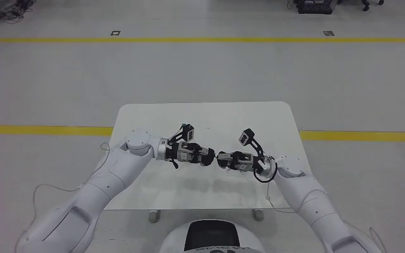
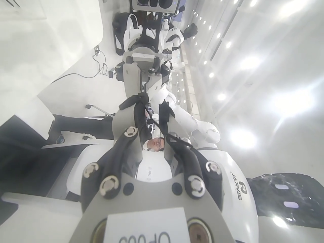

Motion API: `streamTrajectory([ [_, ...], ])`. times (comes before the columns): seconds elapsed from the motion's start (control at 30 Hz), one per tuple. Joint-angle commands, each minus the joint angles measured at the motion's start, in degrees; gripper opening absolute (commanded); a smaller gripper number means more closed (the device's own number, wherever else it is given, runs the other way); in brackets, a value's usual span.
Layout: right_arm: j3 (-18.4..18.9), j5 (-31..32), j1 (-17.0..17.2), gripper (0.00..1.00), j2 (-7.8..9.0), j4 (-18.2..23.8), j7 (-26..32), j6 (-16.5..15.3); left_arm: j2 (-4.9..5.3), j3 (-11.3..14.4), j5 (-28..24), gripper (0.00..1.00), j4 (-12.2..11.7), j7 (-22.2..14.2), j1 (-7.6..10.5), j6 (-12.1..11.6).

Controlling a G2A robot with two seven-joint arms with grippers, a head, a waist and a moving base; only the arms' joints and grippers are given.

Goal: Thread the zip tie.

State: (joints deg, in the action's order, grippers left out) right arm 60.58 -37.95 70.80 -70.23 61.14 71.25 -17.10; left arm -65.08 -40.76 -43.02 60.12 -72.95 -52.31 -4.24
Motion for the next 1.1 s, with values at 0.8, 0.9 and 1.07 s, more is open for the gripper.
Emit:
streamTrajectory([
  [0.8,0.4,1.4,-0.1,0.0,0.61,1.2,4.2,-2.4,-0.08,-0.1,0.4,0.17,-0.4,-1.1,0.2,-0.1],
  [0.9,0.8,1.3,0.1,0.0,0.7,1.7,4.6,-2.4,-0.1,-0.1,0.4,0.16,-0.4,-1.3,0.22,0.0],
  [1.07,1.2,0.8,0.4,0.0,0.73,1.8,5.2,-2.4,-0.17,0.1,0.5,0.1,-0.5,-2.4,0.31,-0.2],
])
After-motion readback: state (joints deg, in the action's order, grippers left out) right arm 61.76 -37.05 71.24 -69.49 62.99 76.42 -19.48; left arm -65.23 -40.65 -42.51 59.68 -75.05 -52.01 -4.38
